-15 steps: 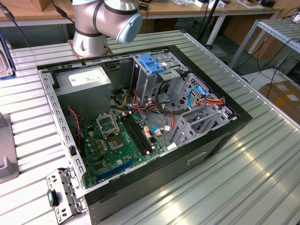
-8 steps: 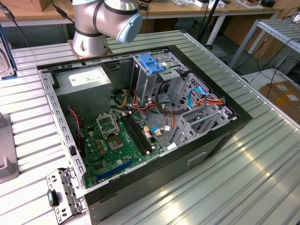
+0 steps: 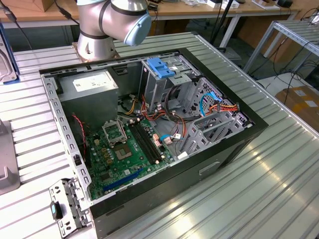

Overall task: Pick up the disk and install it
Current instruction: 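Pick up the disk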

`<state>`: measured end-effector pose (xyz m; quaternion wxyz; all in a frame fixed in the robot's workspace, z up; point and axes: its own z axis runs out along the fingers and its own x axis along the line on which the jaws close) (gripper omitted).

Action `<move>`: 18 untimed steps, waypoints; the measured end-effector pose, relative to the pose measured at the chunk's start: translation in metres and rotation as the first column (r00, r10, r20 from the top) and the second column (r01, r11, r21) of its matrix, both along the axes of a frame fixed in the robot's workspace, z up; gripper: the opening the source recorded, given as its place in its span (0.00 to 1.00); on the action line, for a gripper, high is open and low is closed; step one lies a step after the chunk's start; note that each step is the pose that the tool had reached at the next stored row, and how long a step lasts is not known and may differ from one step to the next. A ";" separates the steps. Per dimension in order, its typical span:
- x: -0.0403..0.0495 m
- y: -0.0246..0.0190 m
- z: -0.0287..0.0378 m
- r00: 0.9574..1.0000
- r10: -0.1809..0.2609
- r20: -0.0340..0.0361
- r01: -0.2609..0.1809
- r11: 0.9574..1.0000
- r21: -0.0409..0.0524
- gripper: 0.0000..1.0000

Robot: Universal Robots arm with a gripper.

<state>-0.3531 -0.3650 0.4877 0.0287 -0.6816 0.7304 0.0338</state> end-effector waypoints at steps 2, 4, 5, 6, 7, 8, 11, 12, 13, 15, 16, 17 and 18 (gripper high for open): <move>0.0015 0.0000 -0.0001 1.000 0.000 0.000 0.000 1.000 0.000 0.37; 0.0024 0.0000 -0.0001 1.000 0.000 0.000 0.000 1.000 0.000 0.37; 0.0026 0.0000 -0.0001 1.000 0.000 0.000 0.000 1.000 0.000 0.37; 0.0028 0.0000 -0.0002 1.000 0.000 0.000 0.000 1.000 0.000 0.37; 0.0030 0.0000 -0.0002 1.000 0.000 0.000 0.000 1.000 0.000 0.37; 0.0032 0.0000 -0.0002 1.000 0.000 0.000 0.000 1.000 0.000 0.37; 0.0037 0.0000 -0.0002 1.000 0.000 0.000 0.000 1.000 0.000 0.37; 0.0040 0.0000 -0.0002 1.000 0.000 0.000 0.000 1.000 0.000 0.37; 0.0042 0.0000 -0.0003 1.000 0.000 0.000 0.000 1.000 0.000 0.37; 0.0046 0.0000 -0.0003 1.000 0.000 0.000 0.000 1.000 0.000 0.37; 0.0048 0.0000 -0.0004 1.000 0.000 0.000 0.000 1.000 0.000 0.37; 0.0050 0.0000 -0.0003 1.000 0.000 0.000 0.000 1.000 0.000 0.37; 0.0052 0.0000 -0.0004 1.000 0.000 0.000 0.000 1.000 0.000 0.37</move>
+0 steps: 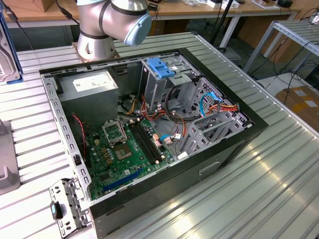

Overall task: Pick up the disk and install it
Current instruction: 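Pick up the disk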

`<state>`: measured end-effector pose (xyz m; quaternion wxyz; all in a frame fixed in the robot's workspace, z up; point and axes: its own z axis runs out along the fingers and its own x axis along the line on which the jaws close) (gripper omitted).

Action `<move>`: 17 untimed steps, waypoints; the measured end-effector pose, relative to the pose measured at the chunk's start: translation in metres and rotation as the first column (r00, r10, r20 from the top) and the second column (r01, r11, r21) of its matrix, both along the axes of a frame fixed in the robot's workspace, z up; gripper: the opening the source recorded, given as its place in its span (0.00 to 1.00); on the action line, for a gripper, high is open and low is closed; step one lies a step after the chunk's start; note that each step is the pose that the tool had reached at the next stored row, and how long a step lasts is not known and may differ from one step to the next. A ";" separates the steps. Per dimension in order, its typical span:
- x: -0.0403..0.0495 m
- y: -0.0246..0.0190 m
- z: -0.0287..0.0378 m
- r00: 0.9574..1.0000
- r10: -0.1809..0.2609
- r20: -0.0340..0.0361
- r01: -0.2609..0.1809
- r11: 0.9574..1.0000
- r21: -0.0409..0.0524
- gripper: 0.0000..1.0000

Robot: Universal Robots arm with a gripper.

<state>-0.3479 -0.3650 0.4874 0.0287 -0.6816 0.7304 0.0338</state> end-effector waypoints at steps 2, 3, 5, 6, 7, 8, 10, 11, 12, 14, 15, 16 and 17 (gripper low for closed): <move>0.0004 0.0000 -0.0001 1.000 0.000 0.000 0.000 1.000 0.000 0.37; 0.0006 0.0000 -0.0001 1.000 0.000 0.000 0.000 1.000 0.000 0.37; 0.0010 0.0000 -0.0001 1.000 0.000 0.000 0.000 1.000 0.000 0.37; 0.0012 0.0000 -0.0002 1.000 0.000 0.000 0.000 1.000 0.000 0.37; 0.0014 0.0000 -0.0002 1.000 0.000 0.000 0.000 1.000 0.000 0.37; 0.0016 0.0000 -0.0002 1.000 0.000 0.000 0.000 1.000 0.000 0.37; 0.0020 0.0000 -0.0003 1.000 0.000 0.000 0.000 1.000 0.000 0.37; 0.0022 0.0000 -0.0003 1.000 0.000 0.000 0.000 1.000 0.000 0.37; 0.0023 0.0000 -0.0004 1.000 0.000 0.000 0.000 1.000 0.000 0.37; 0.0027 0.0000 -0.0004 1.000 0.000 0.000 0.000 1.000 0.000 0.37; 0.0030 0.0000 -0.0005 1.000 0.000 0.000 0.000 1.000 0.000 0.37; 0.0033 0.0000 -0.0006 1.000 0.000 0.000 0.000 1.000 0.000 0.37; 0.0036 0.0000 -0.0006 1.000 0.000 0.000 0.000 1.000 0.000 0.37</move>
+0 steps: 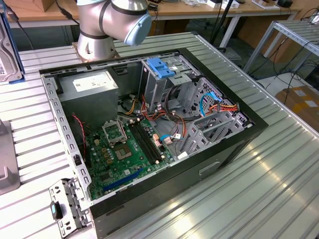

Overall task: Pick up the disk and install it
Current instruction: 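Pick up the disk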

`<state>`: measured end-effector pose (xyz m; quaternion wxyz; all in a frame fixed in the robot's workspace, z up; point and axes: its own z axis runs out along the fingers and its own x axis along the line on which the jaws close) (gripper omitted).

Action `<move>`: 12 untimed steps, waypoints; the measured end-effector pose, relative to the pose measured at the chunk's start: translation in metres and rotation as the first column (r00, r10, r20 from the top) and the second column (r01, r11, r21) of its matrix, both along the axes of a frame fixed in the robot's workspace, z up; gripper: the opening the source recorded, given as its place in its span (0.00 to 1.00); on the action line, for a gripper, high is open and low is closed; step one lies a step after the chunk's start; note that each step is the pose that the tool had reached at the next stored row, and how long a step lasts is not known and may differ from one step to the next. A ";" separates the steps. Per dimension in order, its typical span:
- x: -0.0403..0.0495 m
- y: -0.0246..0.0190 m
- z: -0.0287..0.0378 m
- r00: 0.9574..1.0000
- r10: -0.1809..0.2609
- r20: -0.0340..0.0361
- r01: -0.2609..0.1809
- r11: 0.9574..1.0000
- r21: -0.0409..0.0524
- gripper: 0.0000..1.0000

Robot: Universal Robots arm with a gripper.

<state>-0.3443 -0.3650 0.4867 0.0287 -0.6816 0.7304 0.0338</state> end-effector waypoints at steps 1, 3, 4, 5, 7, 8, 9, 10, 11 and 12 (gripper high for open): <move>0.0029 0.0000 -0.0003 1.000 0.000 0.000 0.000 1.000 0.000 0.37; 0.0074 0.0000 -0.0009 1.000 0.000 0.000 0.000 1.000 0.000 0.37; 0.0109 0.0000 -0.0014 1.000 0.000 0.000 0.000 1.000 0.000 0.37; 0.0125 0.0000 -0.0016 1.000 0.000 0.000 0.000 1.000 0.000 0.37; 0.0135 0.0000 -0.0018 1.000 0.000 0.000 0.000 1.000 0.000 0.37; 0.0137 0.0000 -0.0019 1.000 0.000 0.000 0.000 1.000 0.000 0.37; 0.0140 0.0000 -0.0020 1.000 0.000 0.000 0.000 1.000 0.000 0.37; 0.0144 0.0000 -0.0020 1.000 0.000 0.000 0.000 1.000 0.000 0.37; 0.0153 0.0000 -0.0021 1.000 0.000 0.000 0.000 1.000 0.000 0.37; 0.0158 0.0000 -0.0022 1.000 0.000 0.000 0.000 1.000 0.000 0.37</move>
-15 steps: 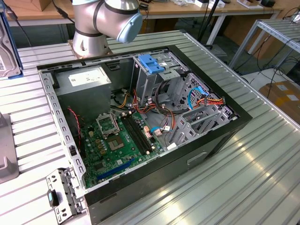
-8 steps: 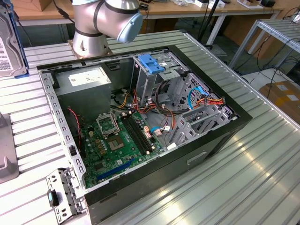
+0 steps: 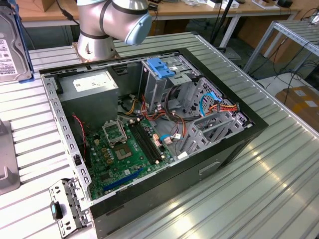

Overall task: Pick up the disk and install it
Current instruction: 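Pick up the disk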

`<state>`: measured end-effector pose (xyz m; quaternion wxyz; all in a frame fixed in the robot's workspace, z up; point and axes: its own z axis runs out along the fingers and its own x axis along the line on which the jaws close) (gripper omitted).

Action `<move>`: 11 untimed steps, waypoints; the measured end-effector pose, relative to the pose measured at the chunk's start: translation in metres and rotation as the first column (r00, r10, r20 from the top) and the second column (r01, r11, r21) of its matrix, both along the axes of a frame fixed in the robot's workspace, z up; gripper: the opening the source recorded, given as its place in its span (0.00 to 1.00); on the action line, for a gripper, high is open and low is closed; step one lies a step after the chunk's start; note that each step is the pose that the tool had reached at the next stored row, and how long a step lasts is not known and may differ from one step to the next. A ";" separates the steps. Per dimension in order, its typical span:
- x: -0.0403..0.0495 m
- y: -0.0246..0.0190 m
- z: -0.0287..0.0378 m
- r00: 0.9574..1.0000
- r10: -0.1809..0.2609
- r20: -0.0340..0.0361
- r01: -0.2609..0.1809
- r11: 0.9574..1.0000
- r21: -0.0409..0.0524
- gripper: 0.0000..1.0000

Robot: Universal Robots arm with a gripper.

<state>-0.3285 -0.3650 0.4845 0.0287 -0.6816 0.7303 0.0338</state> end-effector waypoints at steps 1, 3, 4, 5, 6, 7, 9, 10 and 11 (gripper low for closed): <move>0.0003 0.0000 -0.0001 1.000 0.000 0.000 0.000 1.000 0.000 0.37; 0.0011 0.0000 -0.0002 1.000 0.000 0.000 0.000 1.000 0.000 0.37; 0.0015 0.0000 -0.0003 1.000 0.000 0.000 0.000 1.000 0.000 0.37; 0.0018 0.0000 -0.0003 1.000 0.000 0.000 0.000 1.000 0.000 0.37; 0.0021 0.0000 -0.0003 1.000 0.000 0.000 0.000 1.000 0.000 0.37; 0.0025 0.0000 -0.0003 1.000 0.000 0.000 0.000 1.000 0.000 0.37; 0.0032 0.0000 -0.0005 1.000 0.000 0.000 0.000 1.000 0.000 0.37; 0.0036 0.0000 -0.0005 1.000 0.000 0.000 0.000 1.000 0.000 0.37; 0.0039 0.0000 -0.0006 1.000 0.000 0.000 0.000 1.000 0.000 0.37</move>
